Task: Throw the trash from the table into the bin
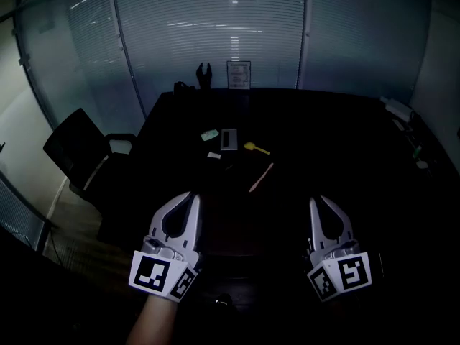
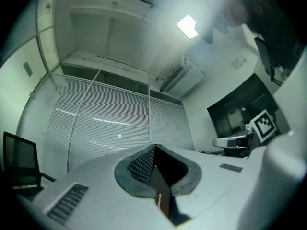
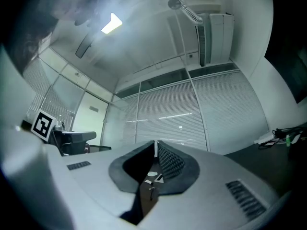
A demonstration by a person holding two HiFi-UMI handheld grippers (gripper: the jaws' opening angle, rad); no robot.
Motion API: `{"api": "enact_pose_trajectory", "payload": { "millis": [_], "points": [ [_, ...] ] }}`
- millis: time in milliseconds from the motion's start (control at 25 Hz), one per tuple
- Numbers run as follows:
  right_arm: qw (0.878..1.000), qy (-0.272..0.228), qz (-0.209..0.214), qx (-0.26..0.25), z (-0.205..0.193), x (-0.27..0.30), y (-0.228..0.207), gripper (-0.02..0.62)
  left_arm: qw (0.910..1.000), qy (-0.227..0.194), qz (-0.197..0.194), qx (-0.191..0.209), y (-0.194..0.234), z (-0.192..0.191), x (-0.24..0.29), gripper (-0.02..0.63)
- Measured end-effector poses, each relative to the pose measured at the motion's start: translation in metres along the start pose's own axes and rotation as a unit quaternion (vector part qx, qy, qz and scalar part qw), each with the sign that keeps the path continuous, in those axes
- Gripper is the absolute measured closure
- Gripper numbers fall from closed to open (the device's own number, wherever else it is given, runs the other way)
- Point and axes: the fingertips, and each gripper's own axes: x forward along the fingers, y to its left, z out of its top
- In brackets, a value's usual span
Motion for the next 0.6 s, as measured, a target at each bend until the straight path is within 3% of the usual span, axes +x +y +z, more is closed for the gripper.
{"api": "enact_pose_trajectory", "payload": {
  "millis": [600],
  "points": [
    [0.999,0.02,-0.023,-0.01,-0.045,0.078,-0.039,0.566,0.9998,0.009,-0.004,-0.017,0.048,-0.04,0.084,0.606]
  ]
}}
